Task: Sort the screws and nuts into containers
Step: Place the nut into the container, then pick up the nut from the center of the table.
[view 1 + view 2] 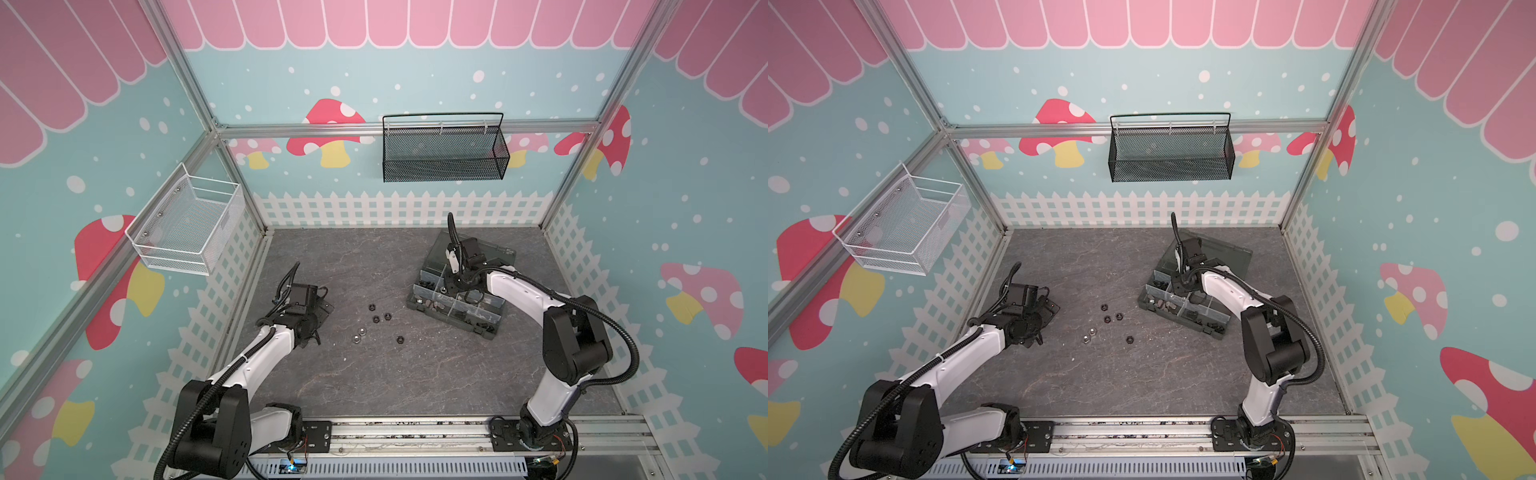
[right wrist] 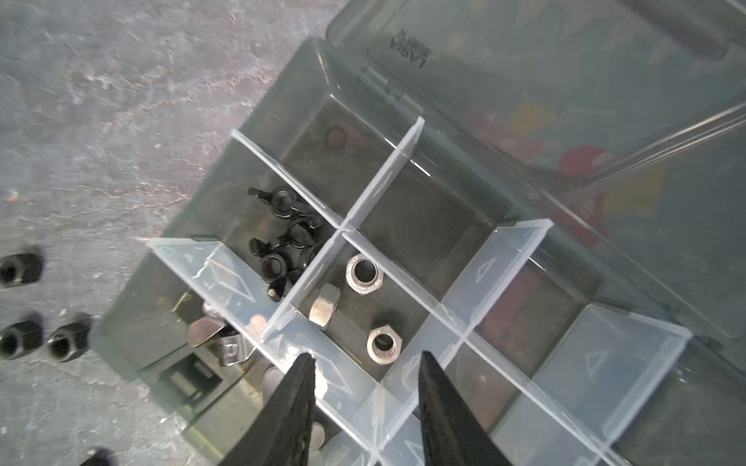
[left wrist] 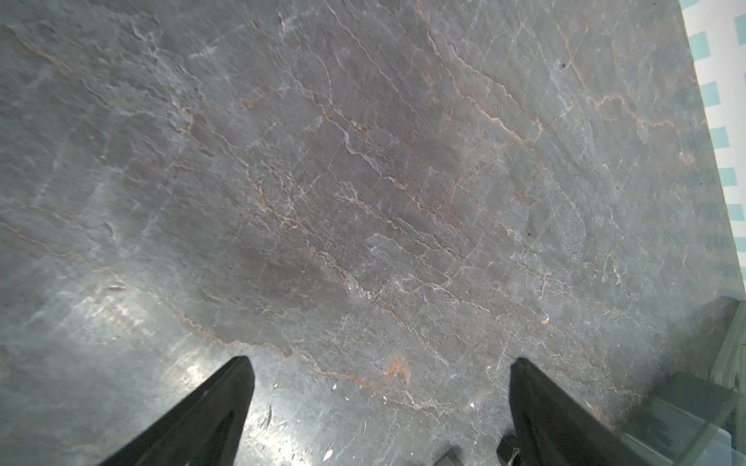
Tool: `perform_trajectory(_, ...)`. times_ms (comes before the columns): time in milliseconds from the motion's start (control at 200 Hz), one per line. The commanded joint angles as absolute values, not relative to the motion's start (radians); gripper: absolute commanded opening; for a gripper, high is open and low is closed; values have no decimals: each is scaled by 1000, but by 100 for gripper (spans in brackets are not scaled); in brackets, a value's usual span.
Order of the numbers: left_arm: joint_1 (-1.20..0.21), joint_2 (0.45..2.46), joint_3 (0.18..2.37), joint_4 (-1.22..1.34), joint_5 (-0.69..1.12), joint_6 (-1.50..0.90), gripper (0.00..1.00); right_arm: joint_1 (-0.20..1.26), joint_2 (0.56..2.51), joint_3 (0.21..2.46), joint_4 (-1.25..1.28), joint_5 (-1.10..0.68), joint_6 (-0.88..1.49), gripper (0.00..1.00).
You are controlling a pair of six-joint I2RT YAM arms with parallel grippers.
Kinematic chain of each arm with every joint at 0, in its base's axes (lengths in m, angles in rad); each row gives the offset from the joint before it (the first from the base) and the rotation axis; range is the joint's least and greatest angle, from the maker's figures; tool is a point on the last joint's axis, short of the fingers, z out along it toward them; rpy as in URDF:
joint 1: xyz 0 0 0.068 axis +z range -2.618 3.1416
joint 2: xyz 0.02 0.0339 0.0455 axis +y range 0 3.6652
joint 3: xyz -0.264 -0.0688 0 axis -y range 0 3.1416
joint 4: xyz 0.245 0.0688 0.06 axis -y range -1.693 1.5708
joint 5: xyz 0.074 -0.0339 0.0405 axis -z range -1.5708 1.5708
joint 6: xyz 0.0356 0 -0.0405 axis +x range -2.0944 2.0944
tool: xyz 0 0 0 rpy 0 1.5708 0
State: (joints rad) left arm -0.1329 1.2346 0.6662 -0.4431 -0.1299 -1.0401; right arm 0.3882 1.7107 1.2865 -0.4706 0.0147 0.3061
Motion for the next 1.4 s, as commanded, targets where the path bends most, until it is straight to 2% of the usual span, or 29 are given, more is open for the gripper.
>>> perform_trajectory(0, -127, 1238, 679, -434, -138, -1045, 100, 408, 1653, 1275, -481, 3, 302, 44)
perform_trajectory(275, -128, 1249, 692, -434, -132, -1050, 100, 563, 1667, 1330, -514, 28, 322, 44)
perform_trajectory(495, -128, 1259, 691, -435, -133, -1056, 100, 739, 1809, 1452, -541, -6, 303, 43)
perform_trajectory(811, -123, 1255, 674, -447, -157, -1062, 100, 913, 2041, 1632, -568, -35, 264, 43)
perform_trajectory(1121, -114, 1206, 641, -454, -177, -1069, 100, 980, 2250, 1824, -628, -8, 258, 44)
perform_trajectory(1396, -105, 1187, 624, -458, -174, -1070, 100, 990, 2348, 1904, -659, 21, 256, 45)
